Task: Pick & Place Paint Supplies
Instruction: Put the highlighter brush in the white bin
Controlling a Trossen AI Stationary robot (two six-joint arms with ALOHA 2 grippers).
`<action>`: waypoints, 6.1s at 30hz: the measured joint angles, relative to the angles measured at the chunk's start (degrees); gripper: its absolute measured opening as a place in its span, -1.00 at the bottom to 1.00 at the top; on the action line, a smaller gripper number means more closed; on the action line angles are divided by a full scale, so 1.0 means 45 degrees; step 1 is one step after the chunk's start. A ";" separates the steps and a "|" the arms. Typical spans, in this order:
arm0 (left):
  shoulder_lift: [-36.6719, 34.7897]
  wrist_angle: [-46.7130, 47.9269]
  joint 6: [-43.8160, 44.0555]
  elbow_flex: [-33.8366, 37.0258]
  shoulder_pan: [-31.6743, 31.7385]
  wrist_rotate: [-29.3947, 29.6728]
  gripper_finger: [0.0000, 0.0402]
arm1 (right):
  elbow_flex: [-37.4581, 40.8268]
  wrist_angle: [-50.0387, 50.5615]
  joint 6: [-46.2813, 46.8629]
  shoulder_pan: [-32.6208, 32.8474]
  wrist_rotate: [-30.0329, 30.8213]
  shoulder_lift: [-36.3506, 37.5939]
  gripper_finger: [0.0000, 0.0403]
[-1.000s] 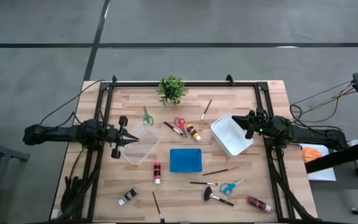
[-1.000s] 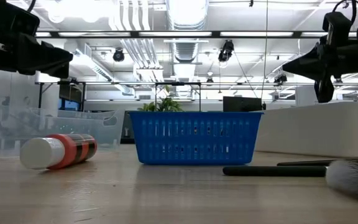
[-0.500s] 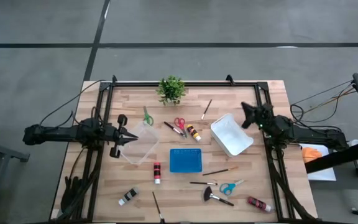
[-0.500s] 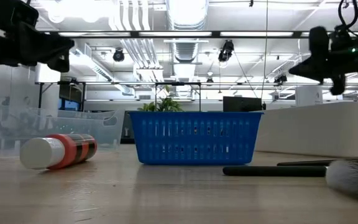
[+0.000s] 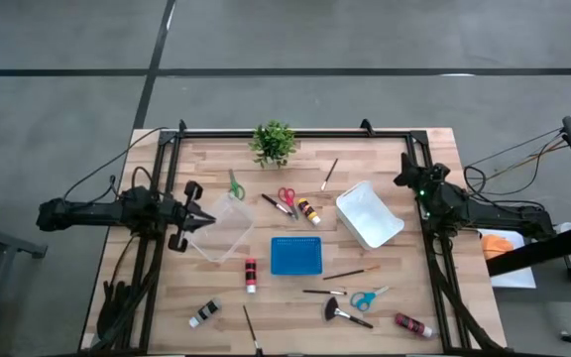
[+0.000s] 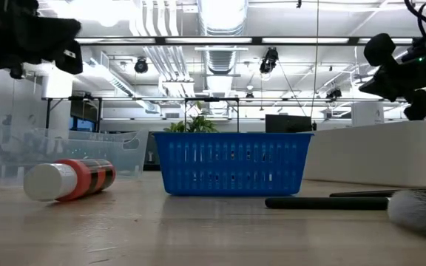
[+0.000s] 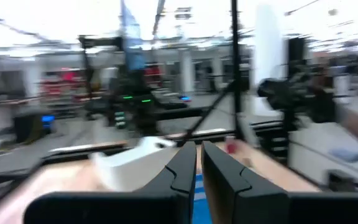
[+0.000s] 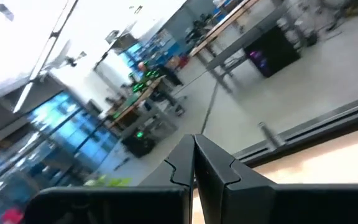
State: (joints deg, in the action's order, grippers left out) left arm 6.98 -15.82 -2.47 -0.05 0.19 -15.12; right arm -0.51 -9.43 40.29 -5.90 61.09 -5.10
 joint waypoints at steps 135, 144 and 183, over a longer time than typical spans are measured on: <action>0.9306 0.1642 -0.4355 -0.7388 -0.6363 0.1848 0.34 | -2.1367 1.4591 0.1251 1.0562 -1.0877 -2.6696 0.03; 0.9314 0.1642 -0.4138 -0.7388 -0.6363 0.1843 0.34 | -2.0436 1.3511 0.1143 1.0557 -1.0930 -2.6670 0.03; 0.9316 0.1661 -0.3570 -0.7388 -0.6407 0.1785 0.34 | -2.1717 1.3013 0.1265 1.0724 -0.9294 -2.6698 -0.96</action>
State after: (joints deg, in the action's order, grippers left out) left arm 48.90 -8.34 -18.53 -33.30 -28.64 -7.09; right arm -98.24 49.13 45.98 42.36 19.26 -125.25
